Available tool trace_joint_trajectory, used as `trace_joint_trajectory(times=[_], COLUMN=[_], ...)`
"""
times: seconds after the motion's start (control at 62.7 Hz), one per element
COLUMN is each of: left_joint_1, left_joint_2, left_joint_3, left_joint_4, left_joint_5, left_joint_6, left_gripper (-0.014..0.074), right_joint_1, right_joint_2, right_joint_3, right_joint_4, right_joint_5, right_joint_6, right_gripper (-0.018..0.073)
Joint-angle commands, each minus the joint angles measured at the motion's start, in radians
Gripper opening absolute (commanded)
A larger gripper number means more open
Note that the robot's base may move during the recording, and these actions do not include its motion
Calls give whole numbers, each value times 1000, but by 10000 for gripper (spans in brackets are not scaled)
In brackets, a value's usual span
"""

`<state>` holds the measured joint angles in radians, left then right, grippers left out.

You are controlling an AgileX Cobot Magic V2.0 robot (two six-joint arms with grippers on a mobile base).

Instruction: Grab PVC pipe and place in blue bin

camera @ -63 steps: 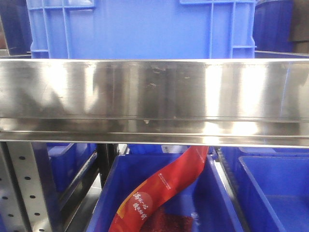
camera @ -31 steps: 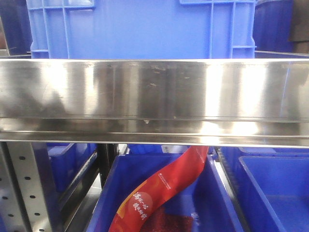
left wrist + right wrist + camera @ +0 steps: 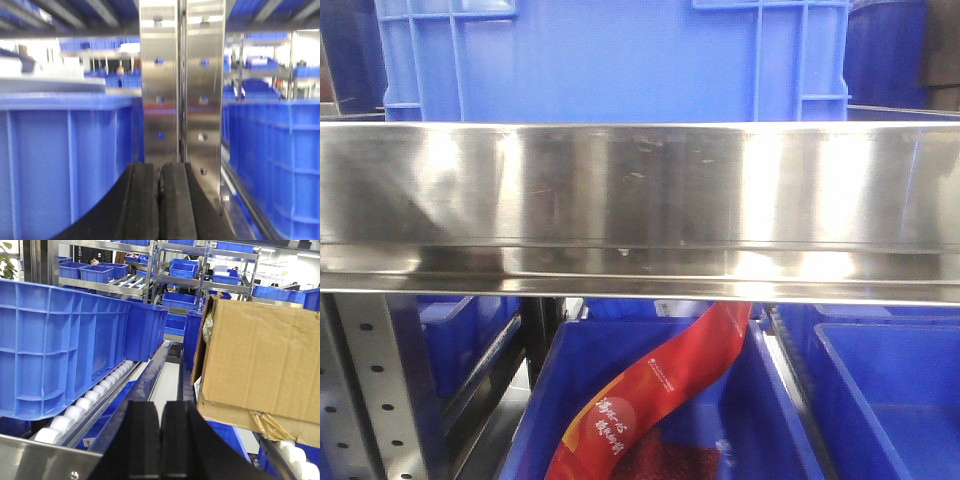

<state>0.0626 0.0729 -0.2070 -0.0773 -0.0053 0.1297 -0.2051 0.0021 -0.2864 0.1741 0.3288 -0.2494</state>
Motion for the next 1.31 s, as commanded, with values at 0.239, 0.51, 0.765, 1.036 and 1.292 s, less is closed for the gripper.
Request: trace_joint_trajectory(times=[0.239, 0.51, 0.765, 1.036, 1.292], left_joint_1=[3, 3, 3, 3, 3], left_joint_2=[-73, -73, -73, -73, -73], left_joint_3=[61, 98, 160, 207, 207], left_joint_4=[-7, -2, 5, 39, 39], left_joint_5=[-23, -37, -39, -39, -34], left_joint_6=[-6, -6, -6, 0, -6], left_gripper=[-111, -111, -111, -111, -111], right_joint_1=[-4, -4, -4, -4, -4], right_joint_2=[-2, -2, -2, -2, -2], right_joint_3=[-1, -1, -1, -1, -1], right_joint_4=[-7, -7, -7, -7, -7], right_joint_5=[-24, -22, -22, -22, -22], right_joint_6=[1, 1, 1, 1, 1], right_gripper=[-163, -163, -163, -163, -163])
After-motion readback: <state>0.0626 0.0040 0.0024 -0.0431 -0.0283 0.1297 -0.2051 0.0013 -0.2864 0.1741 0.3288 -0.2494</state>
